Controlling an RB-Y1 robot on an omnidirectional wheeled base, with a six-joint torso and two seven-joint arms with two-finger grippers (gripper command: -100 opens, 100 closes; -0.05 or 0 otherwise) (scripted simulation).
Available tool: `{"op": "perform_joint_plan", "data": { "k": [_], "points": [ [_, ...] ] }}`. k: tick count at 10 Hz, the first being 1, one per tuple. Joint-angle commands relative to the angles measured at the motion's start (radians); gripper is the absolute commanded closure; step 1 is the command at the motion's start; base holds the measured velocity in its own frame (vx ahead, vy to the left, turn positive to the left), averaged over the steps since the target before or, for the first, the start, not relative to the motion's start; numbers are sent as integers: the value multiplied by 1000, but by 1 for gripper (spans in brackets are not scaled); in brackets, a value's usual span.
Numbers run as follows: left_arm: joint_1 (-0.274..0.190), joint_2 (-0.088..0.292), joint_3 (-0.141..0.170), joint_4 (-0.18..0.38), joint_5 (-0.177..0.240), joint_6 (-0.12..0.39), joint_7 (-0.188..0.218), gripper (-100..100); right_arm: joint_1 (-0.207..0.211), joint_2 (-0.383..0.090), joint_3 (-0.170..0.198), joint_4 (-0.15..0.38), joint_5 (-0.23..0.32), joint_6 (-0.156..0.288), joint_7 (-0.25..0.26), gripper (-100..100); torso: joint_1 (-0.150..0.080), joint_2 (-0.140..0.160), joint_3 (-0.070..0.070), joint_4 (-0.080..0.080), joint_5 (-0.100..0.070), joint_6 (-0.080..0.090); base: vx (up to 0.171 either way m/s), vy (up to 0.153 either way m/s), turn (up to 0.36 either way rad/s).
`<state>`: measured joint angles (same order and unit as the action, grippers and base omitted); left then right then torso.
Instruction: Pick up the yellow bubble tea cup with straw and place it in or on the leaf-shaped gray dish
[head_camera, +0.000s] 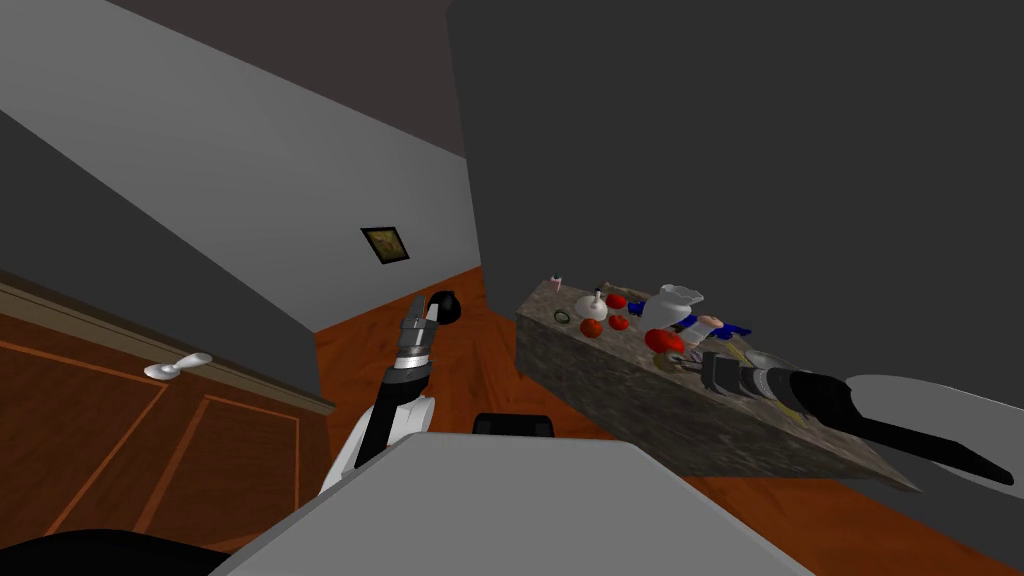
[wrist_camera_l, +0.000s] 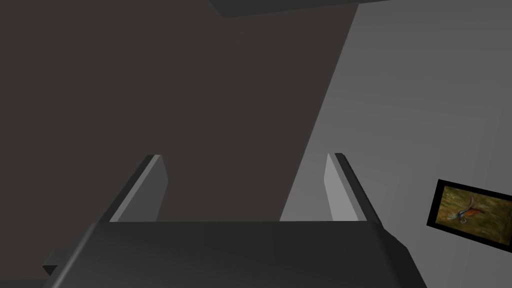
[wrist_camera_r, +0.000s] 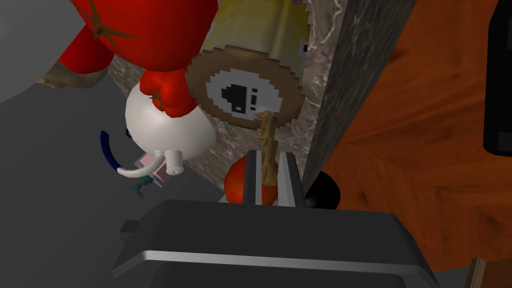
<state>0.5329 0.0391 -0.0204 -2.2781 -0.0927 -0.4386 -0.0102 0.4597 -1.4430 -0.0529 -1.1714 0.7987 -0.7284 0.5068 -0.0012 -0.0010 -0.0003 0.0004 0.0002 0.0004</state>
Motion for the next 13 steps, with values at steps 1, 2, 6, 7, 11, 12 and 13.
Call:
{"op": "perform_joint_plan", "data": {
  "k": [1,2,6,7,11,12,13],
  "points": [
    [0,0,0,0,0,0,0,0,0,0,0,0,0,0,0,100,0,0,0,0,0,0,0,0,0],
    [0,0,0,0,0,0,0,0,0,0,0,0,0,0,0,100,0,0,0,0,0,0,0,0,0],
    [0,0,0,0,0,0,0,0,0,0,0,0,0,0,0,0,0,0,0,0,0,0,0,0,0],
    [0,0,0,0,0,0,0,0,-9,-31,-19,6,-10,-1,-1,100,0,0,0,0,0,0,-40,-22,-11],
    [0,0,0,0,0,0,0,0,1,-108,-30,28,-39,-21,-3,100,-4,9,6,3,1,2,-105,-68,-15],
    [0,0,0,0,0,0,0,0,5,-125,-31,33,-46,-27,-3,100,-4,10,6,3,1,2,-101,-71,-32],
    [0,0,0,0,0,0,0,0,9,-143,-30,38,-54,-34,-2,100,-4,10,6,3,1,2,-103,-64,-30]
  ]
}}
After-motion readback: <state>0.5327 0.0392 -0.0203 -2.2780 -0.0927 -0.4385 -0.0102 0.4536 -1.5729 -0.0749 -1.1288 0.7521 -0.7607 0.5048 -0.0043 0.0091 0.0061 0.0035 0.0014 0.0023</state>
